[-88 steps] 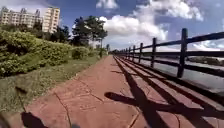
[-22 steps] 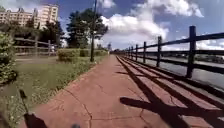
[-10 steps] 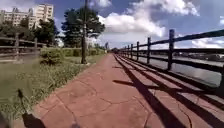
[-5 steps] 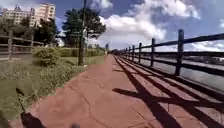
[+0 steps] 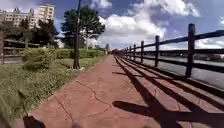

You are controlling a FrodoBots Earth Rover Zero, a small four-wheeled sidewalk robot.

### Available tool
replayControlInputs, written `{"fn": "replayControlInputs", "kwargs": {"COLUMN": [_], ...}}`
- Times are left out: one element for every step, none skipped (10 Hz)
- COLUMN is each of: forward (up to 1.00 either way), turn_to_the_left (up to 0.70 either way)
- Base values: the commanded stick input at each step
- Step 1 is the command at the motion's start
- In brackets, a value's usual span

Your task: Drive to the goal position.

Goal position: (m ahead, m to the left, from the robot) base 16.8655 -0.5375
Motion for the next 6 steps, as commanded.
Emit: {"fn": "replayControlInputs", "kwargs": {"forward": [0.85,0.85,0.85,0.85,0.85,0.85], "turn_to_the_left": [0.00,0.00,0.00,0.00,0.00,0.00]}}
